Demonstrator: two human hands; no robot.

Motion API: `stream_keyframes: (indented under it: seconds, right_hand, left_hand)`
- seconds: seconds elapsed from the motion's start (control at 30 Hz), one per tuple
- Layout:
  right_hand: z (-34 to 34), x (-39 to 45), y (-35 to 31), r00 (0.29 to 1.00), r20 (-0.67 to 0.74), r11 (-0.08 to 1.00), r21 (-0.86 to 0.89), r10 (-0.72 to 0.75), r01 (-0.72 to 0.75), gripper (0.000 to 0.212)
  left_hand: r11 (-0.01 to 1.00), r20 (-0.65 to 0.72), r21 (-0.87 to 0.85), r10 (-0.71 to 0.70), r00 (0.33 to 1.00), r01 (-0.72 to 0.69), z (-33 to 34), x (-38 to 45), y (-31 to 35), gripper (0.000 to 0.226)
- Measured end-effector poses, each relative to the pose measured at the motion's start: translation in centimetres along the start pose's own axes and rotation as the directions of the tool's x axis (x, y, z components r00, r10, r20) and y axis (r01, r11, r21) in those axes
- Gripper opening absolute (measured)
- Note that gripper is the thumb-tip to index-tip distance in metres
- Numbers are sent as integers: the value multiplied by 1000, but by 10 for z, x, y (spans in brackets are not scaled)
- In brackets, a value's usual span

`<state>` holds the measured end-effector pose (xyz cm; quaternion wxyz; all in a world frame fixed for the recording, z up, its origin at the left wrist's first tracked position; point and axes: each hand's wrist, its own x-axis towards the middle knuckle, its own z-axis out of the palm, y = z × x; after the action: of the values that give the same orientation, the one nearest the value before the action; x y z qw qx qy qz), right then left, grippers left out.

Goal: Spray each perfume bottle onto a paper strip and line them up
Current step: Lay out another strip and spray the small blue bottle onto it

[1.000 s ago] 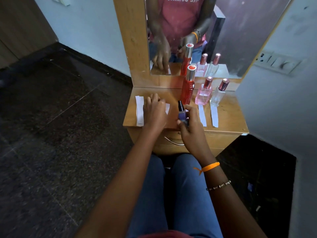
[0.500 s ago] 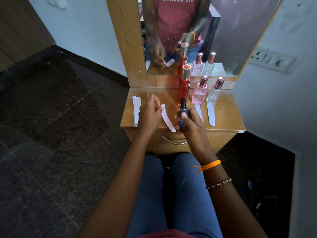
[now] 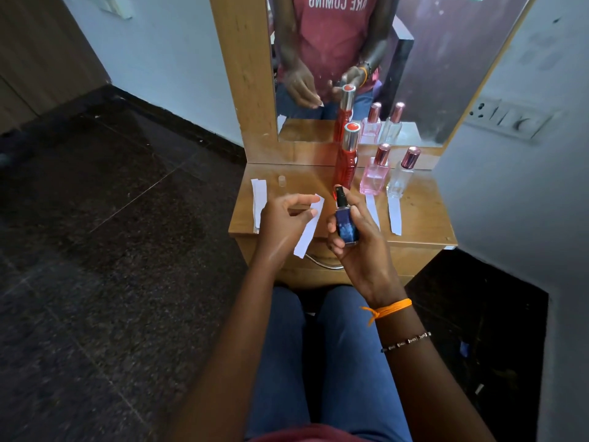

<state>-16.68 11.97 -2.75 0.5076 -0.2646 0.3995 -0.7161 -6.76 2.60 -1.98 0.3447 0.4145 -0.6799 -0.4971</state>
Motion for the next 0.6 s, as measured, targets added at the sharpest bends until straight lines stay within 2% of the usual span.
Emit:
stream_keyframes:
  seconds: [0.1, 0.17, 0.23, 0.3, 0.43, 0.6]
  right_hand:
    - [-4, -2, 1, 999, 16, 994, -104, -40, 41, 44]
    - [-6, -2, -1, 992, -6, 923, -367, -129, 118, 56]
    - [-6, -2, -2, 966, 26, 685, -700, -259, 202, 60]
    - [-6, -2, -2, 946, 67, 444, -871, -317, 211, 63]
    - [-6, -2, 1, 938, 80, 104, -987, -338, 121, 64]
    - [-6, -2, 4, 925, 115, -31, -993, -362, 111, 59]
  left_hand:
    - [998, 14, -52, -29, 999, 29, -2, -4, 4, 26]
    - [996, 22, -76, -46, 999, 48, -3, -6, 5, 28]
    - [993, 35, -104, -51, 998, 54, -4, -8, 7, 29]
    - [990, 51, -130, -55, 997, 62, -3, -9, 8, 30]
    - [981, 66, -148, -116, 991, 124, 2, -13, 8, 32]
    - [957, 66, -210, -189, 980, 198, 5, -16, 11, 34]
